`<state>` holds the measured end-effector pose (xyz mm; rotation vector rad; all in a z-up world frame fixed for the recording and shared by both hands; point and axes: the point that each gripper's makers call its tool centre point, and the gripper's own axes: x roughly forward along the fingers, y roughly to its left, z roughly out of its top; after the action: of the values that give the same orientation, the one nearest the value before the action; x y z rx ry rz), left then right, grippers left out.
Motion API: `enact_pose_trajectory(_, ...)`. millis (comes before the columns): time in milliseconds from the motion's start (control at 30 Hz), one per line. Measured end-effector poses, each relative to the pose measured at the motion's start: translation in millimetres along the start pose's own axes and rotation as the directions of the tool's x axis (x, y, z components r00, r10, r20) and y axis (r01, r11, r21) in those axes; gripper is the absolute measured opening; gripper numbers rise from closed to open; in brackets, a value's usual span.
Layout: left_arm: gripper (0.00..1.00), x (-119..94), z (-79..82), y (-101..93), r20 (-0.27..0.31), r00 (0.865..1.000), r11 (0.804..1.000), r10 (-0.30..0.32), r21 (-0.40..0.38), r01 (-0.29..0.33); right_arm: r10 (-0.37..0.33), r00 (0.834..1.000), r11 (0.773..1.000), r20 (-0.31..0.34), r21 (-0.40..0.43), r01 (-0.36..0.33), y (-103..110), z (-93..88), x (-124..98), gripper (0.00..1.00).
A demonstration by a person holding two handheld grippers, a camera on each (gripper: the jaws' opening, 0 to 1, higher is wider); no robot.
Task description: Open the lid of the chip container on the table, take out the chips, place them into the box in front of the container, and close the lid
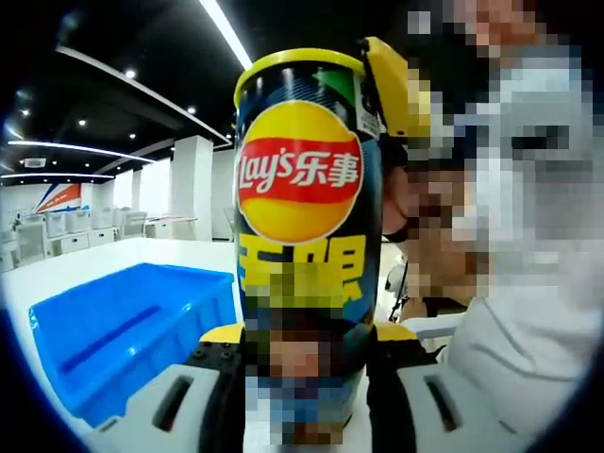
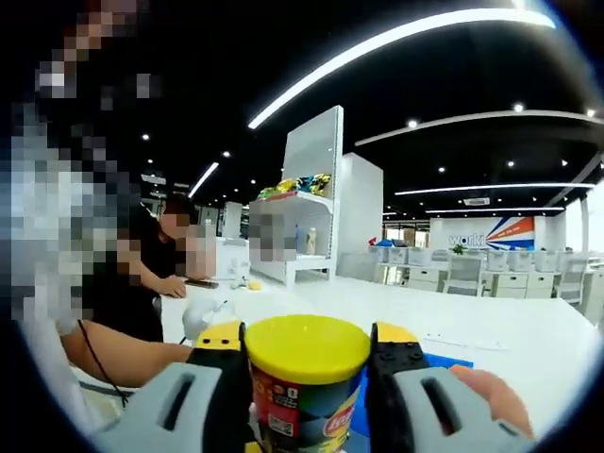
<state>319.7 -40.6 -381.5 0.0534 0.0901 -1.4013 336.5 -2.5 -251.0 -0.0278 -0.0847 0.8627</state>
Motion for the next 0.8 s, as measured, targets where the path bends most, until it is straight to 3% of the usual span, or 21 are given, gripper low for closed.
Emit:
enact_pose_trajectory(67,0.48,0.0,0.0,0.1,-0.001,1.000,1.000,0.000,-0.001,0.000,-0.001,1.000,1.000,-0.013,0.022,0.002,-0.7,-0.1,0.0,0.45)
enact_pose_trajectory(100,0.49,0.0,-0.2,-0.3,-0.002,1.000,1.000,-0.001,0.002,0.001,0.004,1.000,0.995,-0.014,0.102,-0.003,0.1,1.2,-0.9,0.44)
enact_pose_trajectory(300,0.49,-1.2,0.0,0.0,-0.009,1.000,1.000,0.005,0.007,-0.005,0.010,1.000,0.999,-0.024,0.054,-0.008,0.1,1.6,2.0,0.46)
enact_pose_trajectory(667,0.49,-1.8,-0.6,0.6,-0.006,1.000,1.000,-0.005,0.003,0.005,0.015,0.999,0.993,-0.048,0.119,-0.010,-1.2,2.2,1.8,0.46)
enact_pose_trajectory(733,0.49,-2.1,-0.6,1.0,-0.005,1.000,1.000,-0.004,0.003,0.004,0.011,0.998,0.989,-0.064,0.150,-0.001,-1.9,2.7,2.0,0.46)
enact_pose_trajectory(800,0.49,-3.2,-0.7,0.4,-0.007,1.000,1.000,-0.009,0.004,0.009,0.047,0.997,0.965,-0.065,0.261,-0.029,-0.9,6.1,1.0,0.45)
